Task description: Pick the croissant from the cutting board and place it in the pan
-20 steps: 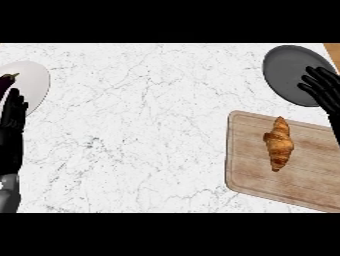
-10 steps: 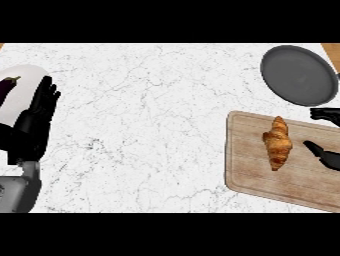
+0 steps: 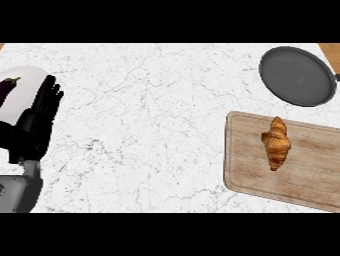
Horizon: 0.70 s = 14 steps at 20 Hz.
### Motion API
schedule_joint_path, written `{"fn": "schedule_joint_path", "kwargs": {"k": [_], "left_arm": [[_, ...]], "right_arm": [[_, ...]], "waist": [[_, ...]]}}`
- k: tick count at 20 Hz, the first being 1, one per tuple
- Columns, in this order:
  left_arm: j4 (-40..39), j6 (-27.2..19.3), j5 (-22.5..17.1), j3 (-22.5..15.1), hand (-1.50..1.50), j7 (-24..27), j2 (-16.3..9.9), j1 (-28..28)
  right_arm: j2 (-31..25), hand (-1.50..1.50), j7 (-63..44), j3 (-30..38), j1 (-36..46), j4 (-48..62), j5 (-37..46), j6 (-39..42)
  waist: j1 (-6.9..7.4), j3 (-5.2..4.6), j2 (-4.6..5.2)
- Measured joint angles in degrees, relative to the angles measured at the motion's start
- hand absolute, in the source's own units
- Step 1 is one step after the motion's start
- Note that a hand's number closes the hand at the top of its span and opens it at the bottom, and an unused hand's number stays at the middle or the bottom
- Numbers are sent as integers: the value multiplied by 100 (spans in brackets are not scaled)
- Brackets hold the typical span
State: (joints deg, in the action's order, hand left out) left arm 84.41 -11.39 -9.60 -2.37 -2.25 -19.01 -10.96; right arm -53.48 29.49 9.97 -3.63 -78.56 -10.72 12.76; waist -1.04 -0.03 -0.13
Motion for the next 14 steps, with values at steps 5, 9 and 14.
{"fn": "schedule_joint_path", "kwargs": {"k": [5, 9, 14], "left_arm": [[-23, 7, 54, 3, 0, -7, 60, -32], [-118, 143, 70, 64, 0, -13, 61, -120], [8, 239, 106, 124, 0, -149, 59, -121]], "right_arm": [[-786, -150, -886, 124, 57, -547, 119, 456], [-973, -150, -1652, 233, 337, -963, 146, 653], [-788, -150, -2485, -64, 1001, -1355, 450, 617]], "waist": [[38, -5, 0], [72, -3, 5], [136, -4, 13]]}}
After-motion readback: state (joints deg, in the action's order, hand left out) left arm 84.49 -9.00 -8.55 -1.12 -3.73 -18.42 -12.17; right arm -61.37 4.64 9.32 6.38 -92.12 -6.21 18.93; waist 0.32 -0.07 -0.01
